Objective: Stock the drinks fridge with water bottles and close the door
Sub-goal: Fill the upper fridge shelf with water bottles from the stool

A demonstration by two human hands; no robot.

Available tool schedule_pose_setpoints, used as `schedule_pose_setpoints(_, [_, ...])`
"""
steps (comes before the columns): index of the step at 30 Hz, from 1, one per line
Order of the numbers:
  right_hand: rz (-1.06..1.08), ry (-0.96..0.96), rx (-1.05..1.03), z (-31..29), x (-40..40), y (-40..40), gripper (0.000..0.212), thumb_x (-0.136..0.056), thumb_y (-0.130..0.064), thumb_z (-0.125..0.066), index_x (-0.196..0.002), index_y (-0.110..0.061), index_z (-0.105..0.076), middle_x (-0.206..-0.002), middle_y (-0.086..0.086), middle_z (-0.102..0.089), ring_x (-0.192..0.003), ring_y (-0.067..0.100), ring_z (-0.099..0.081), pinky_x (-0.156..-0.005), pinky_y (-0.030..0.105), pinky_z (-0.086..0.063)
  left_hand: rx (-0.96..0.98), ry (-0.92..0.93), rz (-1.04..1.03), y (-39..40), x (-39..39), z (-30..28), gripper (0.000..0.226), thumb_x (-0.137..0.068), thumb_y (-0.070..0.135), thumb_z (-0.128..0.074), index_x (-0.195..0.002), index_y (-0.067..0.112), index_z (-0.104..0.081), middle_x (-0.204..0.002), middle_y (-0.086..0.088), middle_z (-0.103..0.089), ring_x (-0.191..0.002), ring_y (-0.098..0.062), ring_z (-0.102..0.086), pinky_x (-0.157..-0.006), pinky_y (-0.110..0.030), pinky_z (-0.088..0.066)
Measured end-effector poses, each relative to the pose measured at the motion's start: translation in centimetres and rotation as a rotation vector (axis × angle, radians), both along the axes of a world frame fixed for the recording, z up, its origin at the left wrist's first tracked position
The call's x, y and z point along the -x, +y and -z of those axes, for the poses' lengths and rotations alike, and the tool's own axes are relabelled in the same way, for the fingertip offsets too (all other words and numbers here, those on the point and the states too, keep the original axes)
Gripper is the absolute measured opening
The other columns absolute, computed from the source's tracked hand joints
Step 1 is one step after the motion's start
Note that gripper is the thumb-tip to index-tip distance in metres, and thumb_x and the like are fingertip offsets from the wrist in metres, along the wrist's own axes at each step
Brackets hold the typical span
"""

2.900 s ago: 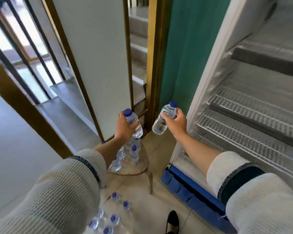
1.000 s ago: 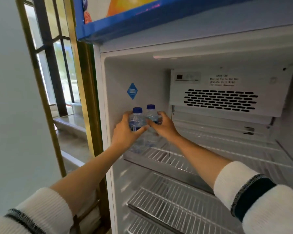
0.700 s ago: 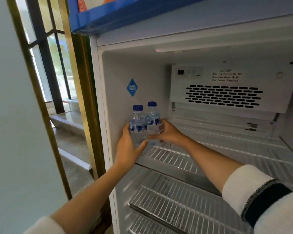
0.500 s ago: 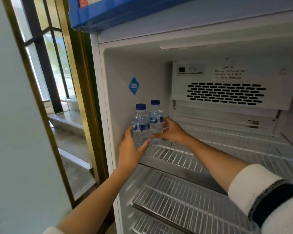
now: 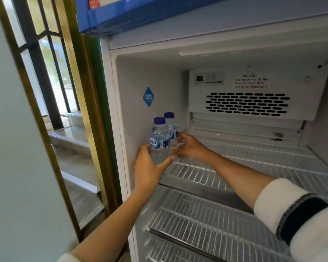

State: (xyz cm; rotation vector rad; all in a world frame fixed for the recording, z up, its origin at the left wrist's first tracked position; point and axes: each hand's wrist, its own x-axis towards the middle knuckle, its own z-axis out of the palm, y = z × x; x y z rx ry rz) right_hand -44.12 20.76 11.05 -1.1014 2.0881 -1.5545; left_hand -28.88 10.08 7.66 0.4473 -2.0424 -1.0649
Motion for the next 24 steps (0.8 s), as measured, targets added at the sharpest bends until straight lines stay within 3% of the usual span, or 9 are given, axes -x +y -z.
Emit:
schedule_pose_setpoints(5, [-0.032,-0.036,-0.060,-0.3,0.3,-0.1,0.065,-0.073,-0.007,-0.080,-0.130,-0.015,-0.050,-0.126,0.010,-0.056,-0.107,0.028,-0.064,-0.088,0.045,-0.056,0.074,-0.034,0.035,-0.2,-0.4,0.0,0.088,-0.063,0.071,-0.065,-0.131,0.018,-0.045,-0.126,0.003,-0.058,-0.114,-0.014,-0.057,-0.094,-0.036,-0.052])
schedule_pose_setpoints(9, [-0.067,-0.019,-0.132,-0.3,0.9,-0.3,0.074,-0.069,-0.008,-0.083,-0.134,-0.016,-0.049,-0.132,0.006,-0.055,-0.106,0.023,-0.065,-0.093,0.045,-0.053,0.080,-0.002,0.178,-0.5,-1.4,0.5,0.063,-0.085,0.053,-0.059,-0.138,0.023,-0.042,-0.132,0.007,-0.056,-0.118,-0.008,-0.055,-0.100,-0.037,-0.049])
schedule_pose_setpoints(12, [-0.090,-0.019,-0.176,0.1,1.2,-0.4,0.074,-0.065,-0.006,-0.086,-0.130,-0.020,-0.052,-0.131,0.000,-0.058,-0.114,0.019,-0.060,-0.101,0.046,-0.048,0.071,0.007,0.211,-0.8,-1.8,0.6,0.050,-0.090,0.035,-0.064,-0.134,0.027,-0.043,-0.128,0.012,-0.058,-0.114,-0.003,-0.057,-0.099,-0.034,-0.050])
schedule_pose_setpoints(17, [-0.081,-0.019,-0.162,0.1,1.0,-0.3,0.072,-0.064,-0.004,-0.086,-0.126,-0.021,-0.055,-0.126,0.000,-0.063,-0.116,0.019,-0.061,-0.102,0.045,-0.048,0.055,0.034,0.097,-0.3,-1.5,0.7,0.066,-0.076,0.054,-0.065,-0.130,0.018,-0.052,-0.123,0.004,-0.063,-0.110,-0.009,-0.060,-0.097,-0.037,-0.052])
schedule_pose_setpoints(21, [-0.076,-0.018,-0.149,0.1,0.8,-0.2,0.073,-0.066,-0.001,-0.084,-0.131,-0.017,-0.053,-0.126,0.003,-0.063,-0.116,0.019,-0.060,-0.101,0.042,-0.048,0.047,0.046,0.020,0.1,-0.9,0.9,0.063,-0.076,0.051,-0.071,-0.128,0.020,-0.055,-0.120,0.005,-0.063,-0.110,-0.010,-0.058,-0.097,-0.036,-0.051])
schedule_pose_setpoints(24, [-0.077,-0.018,-0.138,0.2,0.7,-0.1,0.073,-0.067,0.000,-0.083,-0.132,-0.016,-0.053,-0.126,0.003,-0.063,-0.115,0.019,-0.061,-0.099,0.040,-0.050,0.052,0.021,0.013,-0.3,-0.7,1.2,0.076,-0.068,0.069,-0.065,-0.127,0.021,-0.055,-0.118,0.006,-0.064,-0.108,-0.011,-0.060,-0.093,-0.039,-0.053])
